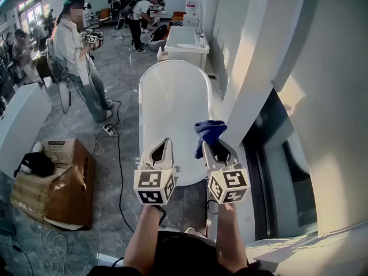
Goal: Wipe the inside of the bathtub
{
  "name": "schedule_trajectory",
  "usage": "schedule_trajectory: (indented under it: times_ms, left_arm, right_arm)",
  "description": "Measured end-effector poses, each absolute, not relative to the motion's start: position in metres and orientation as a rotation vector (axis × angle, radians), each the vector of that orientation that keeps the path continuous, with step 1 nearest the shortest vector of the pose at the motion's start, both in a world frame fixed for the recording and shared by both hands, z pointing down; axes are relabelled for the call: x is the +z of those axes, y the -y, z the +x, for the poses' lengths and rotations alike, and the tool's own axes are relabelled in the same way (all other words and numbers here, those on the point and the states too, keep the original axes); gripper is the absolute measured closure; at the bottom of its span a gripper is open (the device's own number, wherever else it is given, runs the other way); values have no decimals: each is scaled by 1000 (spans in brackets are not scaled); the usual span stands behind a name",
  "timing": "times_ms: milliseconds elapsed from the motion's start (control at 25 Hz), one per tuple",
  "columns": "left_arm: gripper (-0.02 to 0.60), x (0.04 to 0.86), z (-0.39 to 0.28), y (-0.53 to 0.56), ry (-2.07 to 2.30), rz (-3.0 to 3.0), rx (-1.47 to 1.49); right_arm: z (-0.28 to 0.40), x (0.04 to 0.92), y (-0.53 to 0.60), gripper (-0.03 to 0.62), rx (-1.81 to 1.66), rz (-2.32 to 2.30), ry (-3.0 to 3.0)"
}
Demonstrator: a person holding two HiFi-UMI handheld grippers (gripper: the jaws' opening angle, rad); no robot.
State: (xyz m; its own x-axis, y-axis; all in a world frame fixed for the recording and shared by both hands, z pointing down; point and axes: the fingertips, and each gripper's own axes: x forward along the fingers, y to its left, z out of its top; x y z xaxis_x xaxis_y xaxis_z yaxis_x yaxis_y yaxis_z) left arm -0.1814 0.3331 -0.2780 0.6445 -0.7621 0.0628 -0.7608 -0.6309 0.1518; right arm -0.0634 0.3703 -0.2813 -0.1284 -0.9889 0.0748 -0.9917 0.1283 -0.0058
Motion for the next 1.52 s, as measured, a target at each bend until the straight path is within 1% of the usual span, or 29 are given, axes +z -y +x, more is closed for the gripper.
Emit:
schedule_trajectory:
  times_ms: [680, 880, 1240, 1520]
  left_arm:
    - [577, -266, -263, -267, 1253, 2651, -22]
    - [577, -243, -288, -254, 1220, 2600, -13]
    - [577, -246, -297, -240, 1173, 2617, -38]
    - [577, -242, -324, -220, 1224, 2591, -34]
  right_arm:
    - [-111, -277, -323, 488, 106, 2145, 2259]
    - [-134, -253, -322, 488, 153, 2136, 2208]
    - [-131, -265, -311, 488, 132, 2192, 2165]
    - [-159, -259, -276, 488, 135, 2114, 2233]
